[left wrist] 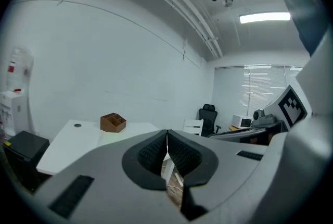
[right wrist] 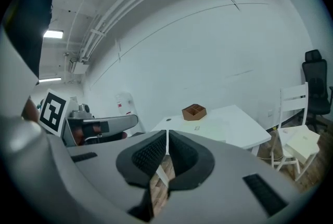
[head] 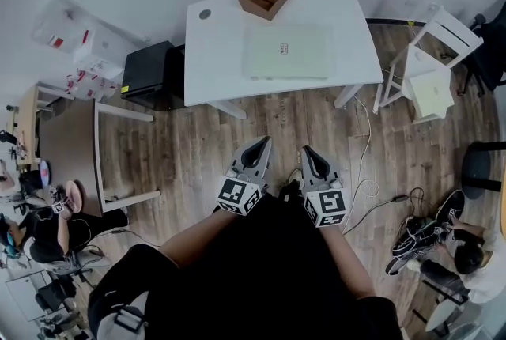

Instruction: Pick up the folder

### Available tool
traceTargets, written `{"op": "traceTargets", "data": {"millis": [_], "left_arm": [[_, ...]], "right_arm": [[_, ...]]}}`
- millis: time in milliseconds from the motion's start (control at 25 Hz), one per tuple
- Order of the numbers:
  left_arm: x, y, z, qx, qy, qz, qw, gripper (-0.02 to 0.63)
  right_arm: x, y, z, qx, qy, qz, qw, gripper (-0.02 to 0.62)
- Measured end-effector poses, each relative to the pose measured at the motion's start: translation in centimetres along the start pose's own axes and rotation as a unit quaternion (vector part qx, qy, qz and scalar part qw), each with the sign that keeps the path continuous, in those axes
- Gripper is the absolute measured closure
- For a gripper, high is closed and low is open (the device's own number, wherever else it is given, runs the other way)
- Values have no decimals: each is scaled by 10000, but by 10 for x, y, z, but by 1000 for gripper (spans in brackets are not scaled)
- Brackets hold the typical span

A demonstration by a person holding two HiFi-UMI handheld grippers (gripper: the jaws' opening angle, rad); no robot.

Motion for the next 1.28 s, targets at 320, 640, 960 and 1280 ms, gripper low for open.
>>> {"op": "traceTargets", "data": {"millis": [320, 640, 960, 1280], "left_arm": [[24, -11, 8, -115, -189, 104, 9997, 591], [71, -48, -4, -208, -59, 345, 9992, 591], [119, -118, -25, -432, -58, 441, 9981, 591], [152, -189, -35, -503, -191, 242, 9983, 591]], "right_arm": [[14, 6, 17, -22, -251, 16, 9997, 560], [58, 34, -1, -167, -315, 364, 9987, 560], [145, 46, -36, -282, -304, 320, 9986, 560], [201, 84, -57, -118, -250, 826, 9962, 560]]}}
Point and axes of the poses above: the fingertips, and each gripper's own axes: x forward along the fingers, y to its right, z out of its underside, the point moved 4 cm from there along -x, backward along the fingers, and after that the axes turned 2 degrees about -x, right-handed, at the moved point
